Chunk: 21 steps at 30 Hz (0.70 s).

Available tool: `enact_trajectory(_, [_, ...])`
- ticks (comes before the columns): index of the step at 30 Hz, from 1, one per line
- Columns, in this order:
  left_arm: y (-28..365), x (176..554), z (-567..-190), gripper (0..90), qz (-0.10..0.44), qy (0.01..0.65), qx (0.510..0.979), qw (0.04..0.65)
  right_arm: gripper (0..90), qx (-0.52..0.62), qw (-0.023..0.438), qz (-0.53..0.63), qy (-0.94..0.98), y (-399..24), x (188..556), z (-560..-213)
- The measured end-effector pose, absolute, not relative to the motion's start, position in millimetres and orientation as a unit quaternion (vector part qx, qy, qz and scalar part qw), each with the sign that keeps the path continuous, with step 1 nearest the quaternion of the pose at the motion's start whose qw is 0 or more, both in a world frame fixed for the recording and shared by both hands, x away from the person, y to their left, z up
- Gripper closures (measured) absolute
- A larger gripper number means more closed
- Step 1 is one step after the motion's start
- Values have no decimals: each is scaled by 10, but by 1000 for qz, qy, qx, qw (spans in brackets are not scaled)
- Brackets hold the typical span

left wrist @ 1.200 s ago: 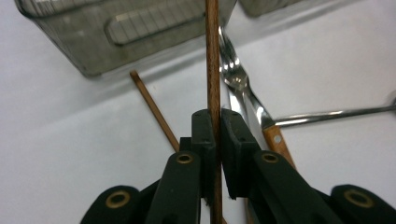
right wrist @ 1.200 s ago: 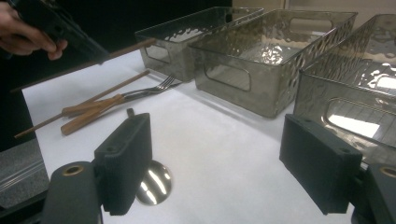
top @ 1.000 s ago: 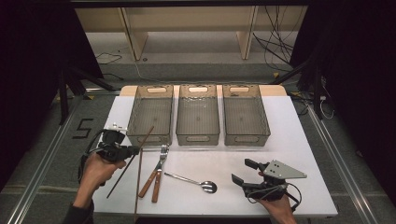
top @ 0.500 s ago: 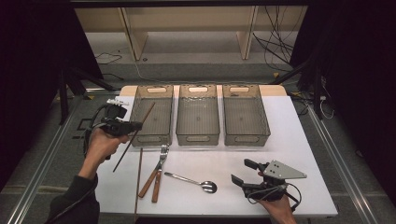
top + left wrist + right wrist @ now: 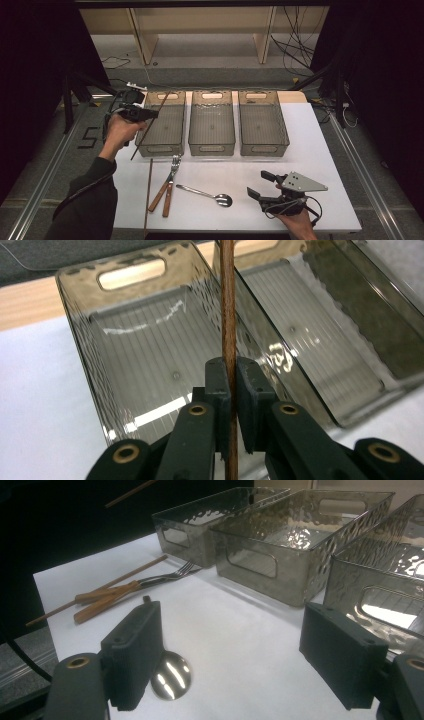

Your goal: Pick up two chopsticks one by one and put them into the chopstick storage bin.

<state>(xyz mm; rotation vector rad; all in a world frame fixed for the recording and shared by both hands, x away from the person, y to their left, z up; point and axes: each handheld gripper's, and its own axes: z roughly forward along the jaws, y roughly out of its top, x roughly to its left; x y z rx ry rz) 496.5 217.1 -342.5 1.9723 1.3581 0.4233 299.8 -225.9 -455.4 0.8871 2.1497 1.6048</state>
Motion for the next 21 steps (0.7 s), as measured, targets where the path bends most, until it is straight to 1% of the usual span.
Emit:
enact_trajectory(7, [2152, 5222, -3439, 844, 176, 533, 754, 340, 258, 310, 156, 562, 751, -2260, 2998, -4553])
enact_trajectory(13, [2117, 5414, -3479, 844, 184, 531, 761, 325, 258, 309, 154, 565, 750, -2267, 3003, -4551])
enact_trajectory(21, [2063, 5549, -3451, 843, 188, 521, 761, 337, 258, 310, 152, 567, 748, -2275, 3006, -4551])
